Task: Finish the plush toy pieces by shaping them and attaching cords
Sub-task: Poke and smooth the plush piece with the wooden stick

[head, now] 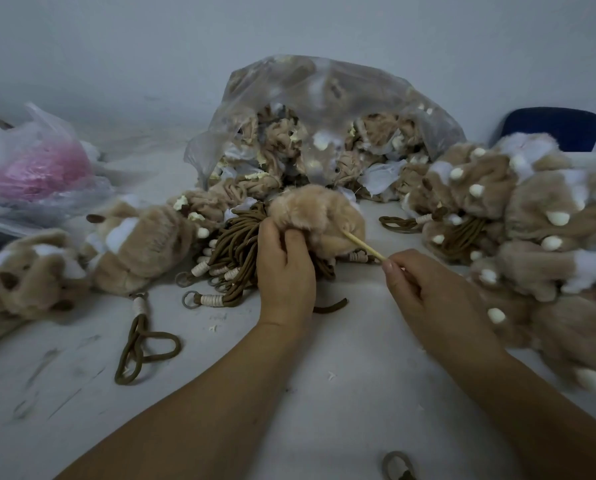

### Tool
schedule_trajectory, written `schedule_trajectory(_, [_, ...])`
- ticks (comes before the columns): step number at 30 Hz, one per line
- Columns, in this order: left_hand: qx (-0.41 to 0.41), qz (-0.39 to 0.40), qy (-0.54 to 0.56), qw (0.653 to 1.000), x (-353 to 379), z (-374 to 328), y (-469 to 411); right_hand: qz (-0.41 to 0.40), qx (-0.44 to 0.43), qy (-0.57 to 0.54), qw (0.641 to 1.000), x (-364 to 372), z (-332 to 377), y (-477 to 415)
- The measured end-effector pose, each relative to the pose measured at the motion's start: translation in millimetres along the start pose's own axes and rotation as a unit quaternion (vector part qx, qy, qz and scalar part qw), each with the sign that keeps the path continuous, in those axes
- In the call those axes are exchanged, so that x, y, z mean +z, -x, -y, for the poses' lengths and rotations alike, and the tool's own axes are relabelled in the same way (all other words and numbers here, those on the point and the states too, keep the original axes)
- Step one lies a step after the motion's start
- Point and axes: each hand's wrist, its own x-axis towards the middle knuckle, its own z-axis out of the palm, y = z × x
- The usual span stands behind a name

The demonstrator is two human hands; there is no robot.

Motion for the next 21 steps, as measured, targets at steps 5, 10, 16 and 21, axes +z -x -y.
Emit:
schedule_trajectory(5, [0.077,0.069,-0.048,0.993,3,-2,3,0.006,0.027,-0.003,1.0,2,-1,0])
schedule_trajectory(10, [0.054,0.164,-0.075,0.982,6,1,8,-0.018,0.053,-0.038,0.998,3,-3,1])
schedule_trajectory(16, [-0.146,0.168,0.123,0.967,7,-6,4,0.002,0.048,0.01,0.999,7,-9,-2])
schedule_trajectory(21, [-0.18,0.178,0.138,0.957,9,-6,3,0.009,0.033,0.014,0.999,14,-13,-4])
